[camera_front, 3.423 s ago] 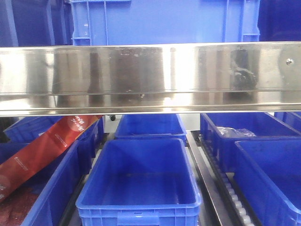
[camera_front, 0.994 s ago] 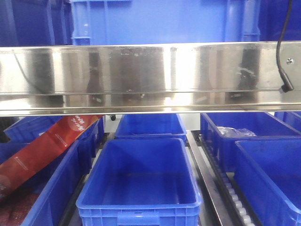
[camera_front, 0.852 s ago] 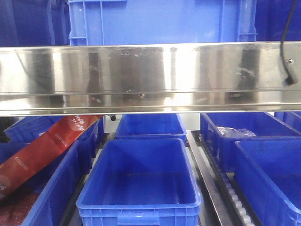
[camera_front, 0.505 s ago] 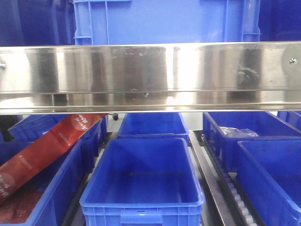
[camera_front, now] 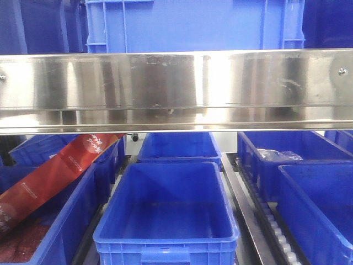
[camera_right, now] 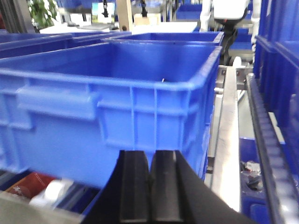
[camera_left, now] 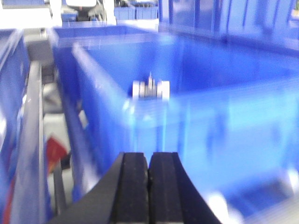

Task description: Place valve from conveyor to right shelf box

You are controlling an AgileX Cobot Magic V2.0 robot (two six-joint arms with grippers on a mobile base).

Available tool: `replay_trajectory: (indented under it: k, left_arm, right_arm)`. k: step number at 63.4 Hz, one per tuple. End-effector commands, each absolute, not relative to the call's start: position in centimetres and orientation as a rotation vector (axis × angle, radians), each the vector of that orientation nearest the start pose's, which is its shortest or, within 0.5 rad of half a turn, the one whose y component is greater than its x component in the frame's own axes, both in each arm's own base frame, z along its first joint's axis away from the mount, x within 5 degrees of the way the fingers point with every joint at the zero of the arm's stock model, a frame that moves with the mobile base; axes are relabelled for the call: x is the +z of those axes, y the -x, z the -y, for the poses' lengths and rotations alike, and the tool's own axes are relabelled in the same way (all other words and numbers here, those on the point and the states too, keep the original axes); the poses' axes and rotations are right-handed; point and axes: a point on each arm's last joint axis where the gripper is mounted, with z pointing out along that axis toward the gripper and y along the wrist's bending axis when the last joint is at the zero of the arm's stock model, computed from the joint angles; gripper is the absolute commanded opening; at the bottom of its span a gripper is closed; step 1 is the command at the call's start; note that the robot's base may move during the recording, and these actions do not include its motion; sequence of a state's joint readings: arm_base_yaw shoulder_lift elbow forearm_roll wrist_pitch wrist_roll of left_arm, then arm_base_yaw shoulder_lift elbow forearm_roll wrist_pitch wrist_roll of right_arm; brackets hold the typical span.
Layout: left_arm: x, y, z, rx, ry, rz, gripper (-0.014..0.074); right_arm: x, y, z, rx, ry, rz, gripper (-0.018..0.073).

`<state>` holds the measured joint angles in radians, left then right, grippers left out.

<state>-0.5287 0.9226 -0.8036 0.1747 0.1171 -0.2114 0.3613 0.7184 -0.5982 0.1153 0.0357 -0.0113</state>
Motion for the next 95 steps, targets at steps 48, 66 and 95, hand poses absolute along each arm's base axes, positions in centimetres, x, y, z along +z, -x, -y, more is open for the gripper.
replay_trajectory:
  k: [48,66,95]
  left_arm:
    - [35.4,-7.0,4.0,-0.51,-0.307,-1.409,-0.0111]
    - [35.4,-7.0,4.0,-0.51,-0.307,-1.409,-0.0111]
    - [35.4,-7.0,4.0,-0.51,-0.307,-1.409,-0.0111]
  right_arm:
    - [33.0,-6.9,-2.7,0.371,0.215,-1.49,-0.0163]
    - [31.8,-7.1,-2.7,0.357,0.216,-1.495,-0.0163]
    - [22.5,-5.6,-0.3,0.071,0.012,-1.474,-0.0163]
